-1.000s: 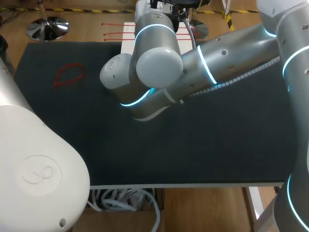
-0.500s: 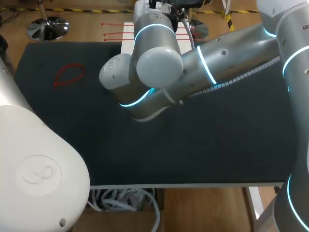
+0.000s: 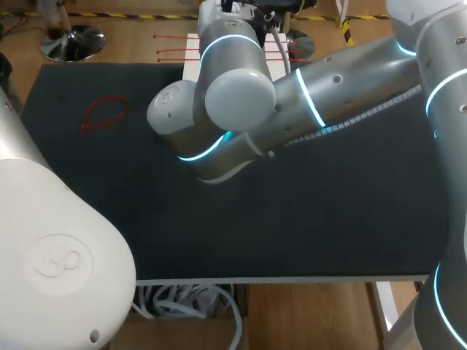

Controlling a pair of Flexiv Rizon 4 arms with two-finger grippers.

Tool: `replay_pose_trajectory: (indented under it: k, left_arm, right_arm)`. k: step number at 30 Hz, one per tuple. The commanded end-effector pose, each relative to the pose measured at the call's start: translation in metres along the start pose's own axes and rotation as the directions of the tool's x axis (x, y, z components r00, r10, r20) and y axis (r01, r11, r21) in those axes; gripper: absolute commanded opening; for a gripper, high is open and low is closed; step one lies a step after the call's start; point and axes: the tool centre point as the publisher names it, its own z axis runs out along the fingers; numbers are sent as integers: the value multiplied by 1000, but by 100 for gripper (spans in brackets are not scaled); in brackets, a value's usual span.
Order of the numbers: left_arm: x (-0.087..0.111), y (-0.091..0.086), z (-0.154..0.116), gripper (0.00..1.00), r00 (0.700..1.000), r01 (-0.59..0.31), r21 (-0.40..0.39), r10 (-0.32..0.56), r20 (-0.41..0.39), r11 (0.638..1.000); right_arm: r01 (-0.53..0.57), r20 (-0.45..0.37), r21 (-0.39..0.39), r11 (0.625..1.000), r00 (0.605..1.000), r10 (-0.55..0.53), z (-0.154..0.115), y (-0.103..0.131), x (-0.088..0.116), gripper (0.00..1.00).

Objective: Grab the tape and strap the tape.

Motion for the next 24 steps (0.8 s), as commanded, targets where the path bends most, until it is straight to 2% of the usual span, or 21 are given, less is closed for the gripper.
replay_pose_trajectory:
  k: [1,24]
  left_arm:
    - [0,-1,-1,0,1000,1,-3,-1,-3,1000]
    - [0,-1,-1,0,1000,1,-3,-1,-3,1000]
  right_arm:
    - [2,-11,-4,1000,1000,-2,0,3,-2,0]
    - [-8,-21,-36,999,1000,7,1,15,0,0]
